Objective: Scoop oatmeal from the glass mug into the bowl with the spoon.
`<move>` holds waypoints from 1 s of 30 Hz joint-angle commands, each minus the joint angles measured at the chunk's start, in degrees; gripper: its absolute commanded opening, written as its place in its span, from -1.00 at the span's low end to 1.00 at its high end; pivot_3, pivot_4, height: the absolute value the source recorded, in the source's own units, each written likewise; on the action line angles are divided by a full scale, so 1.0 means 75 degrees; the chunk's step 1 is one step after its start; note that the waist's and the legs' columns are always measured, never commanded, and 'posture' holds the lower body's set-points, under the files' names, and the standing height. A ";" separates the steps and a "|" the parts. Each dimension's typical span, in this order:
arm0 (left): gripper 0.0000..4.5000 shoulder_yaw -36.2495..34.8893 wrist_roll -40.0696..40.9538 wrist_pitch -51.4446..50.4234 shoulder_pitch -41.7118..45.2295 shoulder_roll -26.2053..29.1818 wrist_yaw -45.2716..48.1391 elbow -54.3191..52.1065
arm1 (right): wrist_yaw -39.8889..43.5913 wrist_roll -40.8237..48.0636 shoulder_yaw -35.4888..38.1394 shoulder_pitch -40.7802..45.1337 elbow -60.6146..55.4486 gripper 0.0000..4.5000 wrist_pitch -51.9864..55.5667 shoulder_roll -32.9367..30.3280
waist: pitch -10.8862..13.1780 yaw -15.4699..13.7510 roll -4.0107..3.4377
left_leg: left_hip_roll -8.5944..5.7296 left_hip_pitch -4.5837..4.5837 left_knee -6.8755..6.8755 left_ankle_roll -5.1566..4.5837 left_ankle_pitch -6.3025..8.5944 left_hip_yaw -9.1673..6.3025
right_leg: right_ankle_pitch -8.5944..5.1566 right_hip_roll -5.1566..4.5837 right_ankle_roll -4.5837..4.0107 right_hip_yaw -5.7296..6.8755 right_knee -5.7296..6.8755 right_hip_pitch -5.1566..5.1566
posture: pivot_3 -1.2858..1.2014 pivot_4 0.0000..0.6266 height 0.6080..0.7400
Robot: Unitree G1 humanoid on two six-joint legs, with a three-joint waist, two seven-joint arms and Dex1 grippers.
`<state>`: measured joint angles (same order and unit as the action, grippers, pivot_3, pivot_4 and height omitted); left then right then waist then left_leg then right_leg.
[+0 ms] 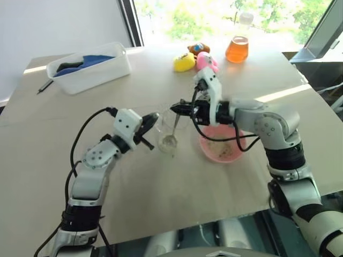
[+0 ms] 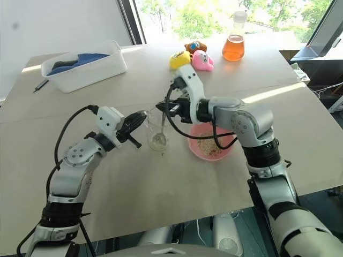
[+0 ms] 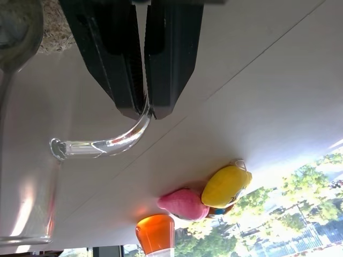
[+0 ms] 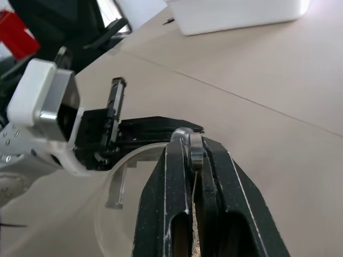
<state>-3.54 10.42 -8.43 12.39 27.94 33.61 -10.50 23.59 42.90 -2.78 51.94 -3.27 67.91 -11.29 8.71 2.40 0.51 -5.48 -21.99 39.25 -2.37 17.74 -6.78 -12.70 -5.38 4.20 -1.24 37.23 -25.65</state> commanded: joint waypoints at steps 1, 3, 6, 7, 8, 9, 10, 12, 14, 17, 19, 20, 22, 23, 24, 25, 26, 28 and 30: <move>-0.98 0.0114 -0.0125 0.0298 0.0148 -0.0034 -0.0008 0.0002 | -0.0425 0.0518 0.1009 0.0513 0.0187 -1.00 0.0746 0.0204 | -0.0001 -0.0004 -0.0001 | -0.0001 0.0000 0.0002 0.0000 0.0000 0.0000 | 0.0000 0.0000 0.0000 0.0000 0.0003 0.0000 | 0.03 -0.52 1.00; -0.98 0.0174 -0.0149 0.0376 0.0187 -0.0063 0.0007 0.0126 | -0.0667 0.0722 0.1481 0.0674 0.0329 -1.00 0.1198 0.0302 | -0.0001 -0.0004 -0.0001 | -0.0002 0.0000 0.0002 0.0000 0.0000 -0.0001 | 0.0000 -0.0002 0.0000 0.0002 0.0005 0.0000 | 0.03 -0.52 1.00; -0.98 0.0270 -0.0202 0.0518 0.0300 -0.0113 0.0025 0.0391 | -0.0938 0.0898 0.2038 0.0865 0.0445 -1.00 0.1759 0.0355 | -0.0002 -0.0007 -0.0001 | -0.0010 0.0000 0.0007 0.0000 0.0000 0.0000 | 0.0000 -0.0012 0.0000 0.0004 0.0014 0.0000 | 0.03 -0.52 1.00; -0.98 0.0310 -0.0232 0.0568 0.0346 -0.0131 0.0031 0.0494 | -0.1043 0.0960 0.2254 0.0930 0.0494 -1.00 0.1967 0.0373 | -0.0002 -0.0006 -0.0002 | -0.0011 0.0001 0.0007 -0.0001 0.0000 0.0001 | 0.0000 -0.0013 0.0000 0.0005 0.0015 0.0000 | 0.03 -0.52 1.00; -0.98 0.0341 -0.0256 0.0607 0.0380 -0.0145 0.0032 0.0568 | -0.1114 0.0995 0.2407 0.0974 0.0526 -1.00 0.2113 0.0389 | -0.0002 -0.0008 -0.0002 | -0.0013 0.0001 0.0008 -0.0001 0.0000 0.0002 | 0.0000 -0.0016 0.0000 0.0006 0.0018 0.0000 | 0.03 -0.52 1.00; -0.98 0.0375 -0.0278 0.0646 0.0424 -0.0168 0.0034 0.0648 | -0.1182 0.1013 0.2573 0.1029 0.0563 -1.00 0.2270 0.0378 | -0.0002 -0.0007 -0.0003 | -0.0015 0.0001 0.0010 -0.0001 0.0000 0.0001 | 0.0000 -0.0019 0.0000 0.0008 0.0021 -0.0001 | 0.03 -0.52 1.00; -0.98 0.0417 -0.0292 0.0692 0.0485 -0.0208 0.0044 0.0742 | -0.1260 0.1015 0.2775 0.1108 0.0624 -1.00 0.2439 0.0356 | -0.0003 -0.0005 -0.0002 | -0.0016 0.0001 0.0011 -0.0001 -0.0001 0.0002 | 0.0000 -0.0020 0.0000 0.0008 0.0025 -0.0001 | 0.03 -0.52 1.00; -0.98 0.0491 -0.0317 0.0778 0.0594 -0.0283 0.0073 0.0907 | -0.1458 0.1001 0.3214 0.1305 0.0791 -1.00 0.2749 0.0373 | -0.0004 -0.0009 -0.0004 | -0.0016 0.0003 0.0014 -0.0002 -0.0001 0.0003 | 0.0000 -0.0023 0.0000 0.0011 0.0030 -0.0001 | 0.03 -0.52 1.00; -0.98 0.0554 -0.0349 0.0890 0.0693 -0.0352 0.0102 0.1088 | -0.1619 0.0951 0.3582 0.1473 0.0928 -1.00 0.3004 0.0399 | -0.0005 -0.0018 -0.0005 | -0.0020 0.0003 0.0015 -0.0002 -0.0001 0.0003 | 0.0000 -0.0028 0.0000 0.0012 0.0036 -0.0001 | 0.03 -0.52 1.00; -0.98 0.0756 -0.0390 0.1111 0.0876 -0.0528 0.0206 0.1402 | -0.1855 0.0969 0.3976 0.1612 0.1195 -1.00 0.3264 0.0221 | -0.0008 -0.0021 -0.0007 | -0.0024 0.0003 0.0019 -0.0003 -0.0002 0.0004 | 0.0000 -0.0035 0.0000 0.0015 0.0045 -0.0001 | 0.03 -0.52 1.00; -0.98 0.0850 -0.0426 0.1255 0.0960 -0.0625 0.0268 0.1560 | -0.2040 0.1093 0.4121 0.1657 0.1363 -1.00 0.3278 0.0083 | -0.0008 -0.0025 -0.0008 | -0.0029 0.0003 0.0023 -0.0004 -0.0002 0.0004 | -0.0001 -0.0045 0.0000 0.0024 0.0051 -0.0001 | 0.03 -0.52 1.00; -0.98 0.0889 -0.0460 0.1320 0.1009 -0.0677 0.0273 0.1652 | -0.2151 0.1180 0.4218 0.1696 0.1460 -1.00 0.3278 -0.0005 | -0.0009 -0.0023 -0.0008 | -0.0031 0.0003 0.0024 -0.0004 -0.0002 0.0005 | -0.0001 -0.0054 0.0000 0.0029 0.0052 0.0000 | 0.03 -0.52 1.00; -0.98 0.0923 -0.0502 0.1426 0.1071 -0.0741 0.0269 0.1787 | -0.2355 0.1322 0.4391 0.1777 0.1590 -1.00 0.3278 -0.0129 | -0.0009 -0.0025 -0.0008 | -0.0034 0.0002 0.0026 -0.0005 -0.0002 0.0006 | -0.0001 -0.0064 0.0000 0.0029 0.0054 -0.0001 | 0.03 -0.52 1.00; -0.98 0.0933 -0.0514 0.1483 0.1079 -0.0757 0.0267 0.1830 | -0.2454 0.1382 0.4478 0.1820 0.1626 -1.00 0.3278 -0.0173 | -0.0009 -0.0020 -0.0009 | -0.0035 0.0003 0.0027 -0.0006 -0.0003 0.0006 | -0.0001 -0.0069 0.0000 0.0030 0.0055 0.0000 | 0.03 -0.52 1.00; -0.98 0.0943 -0.0520 0.1527 0.1078 -0.0770 0.0267 0.1858 | -0.2547 0.1437 0.4561 0.1858 0.1653 -1.00 0.3278 -0.0205 | -0.0010 -0.0012 -0.0011 | -0.0035 0.0003 0.0027 -0.0006 -0.0003 0.0007 | 0.0000 -0.0070 0.0000 0.0029 0.0056 -0.0001 | 0.03 -0.52 1.00; -0.98 0.0950 -0.0526 0.1561 0.1075 -0.0779 0.0268 0.1878 | -0.2634 0.1502 0.4616 0.1880 0.1674 -1.00 0.3278 -0.0225 | -0.0011 -0.0009 -0.0012 | -0.0034 0.0003 0.0027 -0.0006 -0.0003 0.0007 | -0.0001 -0.0072 0.0000 0.0029 0.0057 -0.0002 | 0.03 -0.52 1.00; -0.98 0.0961 -0.0526 0.1590 0.1071 -0.0790 0.0279 0.1896 | -0.2752 0.1583 0.4709 0.1916 0.1730 -1.00 0.3278 -0.0247 | -0.0012 -0.0008 -0.0014 | -0.0032 0.0003 0.0026 -0.0006 -0.0003 0.0007 | -0.0001 -0.0074 0.0000 0.0028 0.0057 -0.0002 | 0.03 -0.52 1.00; -0.98 0.0977 -0.0533 0.1635 0.1045 -0.0801 0.0291 0.1906 | -0.2967 0.1757 0.4889 0.1977 0.1819 -1.00 0.3278 -0.0321 | -0.0017 -0.0011 -0.0022 | -0.0031 0.0003 0.0027 -0.0006 -0.0003 0.0006 | -0.0001 -0.0075 0.0000 0.0029 0.0059 -0.0002 | 0.03 -0.52 1.00; -0.98 0.0981 -0.0533 0.1659 0.1024 -0.0802 0.0300 0.1907 | -0.3208 0.1948 0.5104 0.2046 0.1898 -1.00 0.3278 -0.0357 | -0.0020 -0.0015 -0.0024 | -0.0032 0.0003 0.0028 -0.0006 -0.0003 0.0007 | -0.0001 -0.0076 0.0000 0.0028 0.0060 -0.0001 | 0.03 -0.52 1.00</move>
<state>2.38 7.16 3.42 20.63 22.13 35.00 3.47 0.60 55.07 33.73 65.22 11.63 92.13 -13.17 8.56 2.29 0.33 -5.72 -21.97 39.46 -2.42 17.72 -6.73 -12.71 -5.95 4.20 -1.03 37.68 -25.65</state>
